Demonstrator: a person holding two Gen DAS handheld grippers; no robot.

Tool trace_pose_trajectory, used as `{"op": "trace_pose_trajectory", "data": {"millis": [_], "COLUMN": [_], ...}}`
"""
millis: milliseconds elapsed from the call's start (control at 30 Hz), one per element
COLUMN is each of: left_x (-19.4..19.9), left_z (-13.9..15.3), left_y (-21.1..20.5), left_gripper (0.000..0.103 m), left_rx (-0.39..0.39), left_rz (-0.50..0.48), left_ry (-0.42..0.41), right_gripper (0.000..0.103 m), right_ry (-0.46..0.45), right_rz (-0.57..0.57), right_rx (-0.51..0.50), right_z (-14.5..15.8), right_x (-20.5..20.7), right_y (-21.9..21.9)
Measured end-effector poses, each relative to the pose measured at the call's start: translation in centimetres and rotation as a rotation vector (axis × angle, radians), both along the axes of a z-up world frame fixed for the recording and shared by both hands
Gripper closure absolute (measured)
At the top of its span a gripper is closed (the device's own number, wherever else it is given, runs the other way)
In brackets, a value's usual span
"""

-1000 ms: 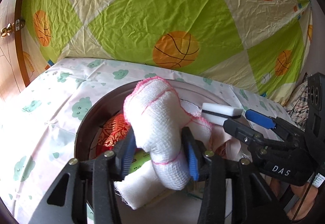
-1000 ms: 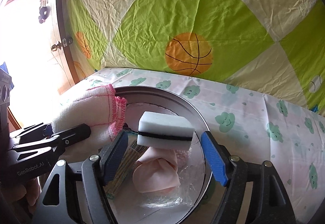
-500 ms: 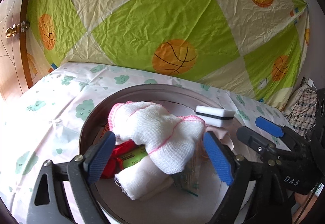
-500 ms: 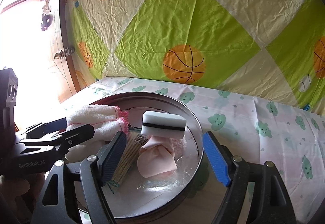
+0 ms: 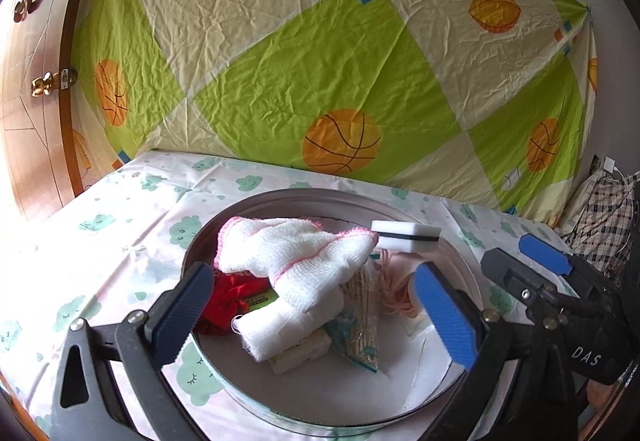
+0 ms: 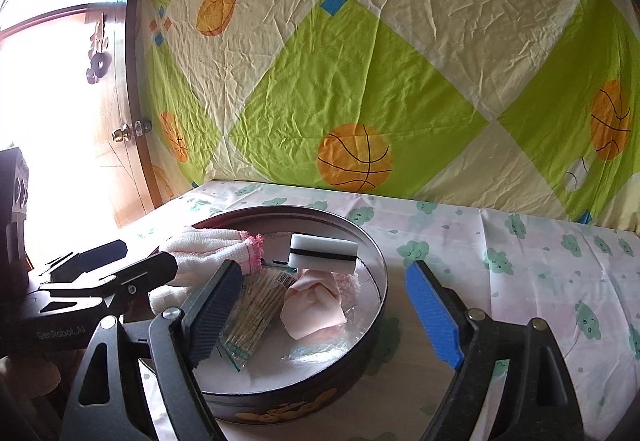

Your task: Organize soft objects

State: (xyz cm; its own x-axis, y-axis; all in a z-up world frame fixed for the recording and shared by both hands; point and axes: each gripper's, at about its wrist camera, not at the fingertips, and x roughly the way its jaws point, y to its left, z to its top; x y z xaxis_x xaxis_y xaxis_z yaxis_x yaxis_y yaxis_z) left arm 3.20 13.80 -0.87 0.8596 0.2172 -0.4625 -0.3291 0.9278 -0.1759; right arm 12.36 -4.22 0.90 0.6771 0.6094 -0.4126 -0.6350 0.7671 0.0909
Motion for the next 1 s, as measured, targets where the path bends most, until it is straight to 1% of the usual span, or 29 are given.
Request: {"op": "trace_pose_trajectory", "data": {"millis": [300, 800, 1000], "left_x": [-1.0, -1.7, -1.8], "left_z": [0.4, 0.7, 1.0], "left_y": [-0.7, -1.0, -1.2], "left_gripper": [0.001, 0.001, 0.001], "left_rx": [0.008, 0.020, 0.043], "left_rz": [-0.005, -0.001, 0.004], "left_ry": [-0.017, -0.024, -0.025], "right_gripper": [0.017, 0.017, 0.017], "right_ry": [-0.006, -0.005, -0.008], "right_rz": [-0.006, -0.005, -0.009], "right_rx": [0.025, 0.035, 0.040], "right_z": [0.3, 0.3, 0.4], "right_x": [-0.8, -1.4, -1.3], "right_y": [-0.6, -0.7, -0.9]}}
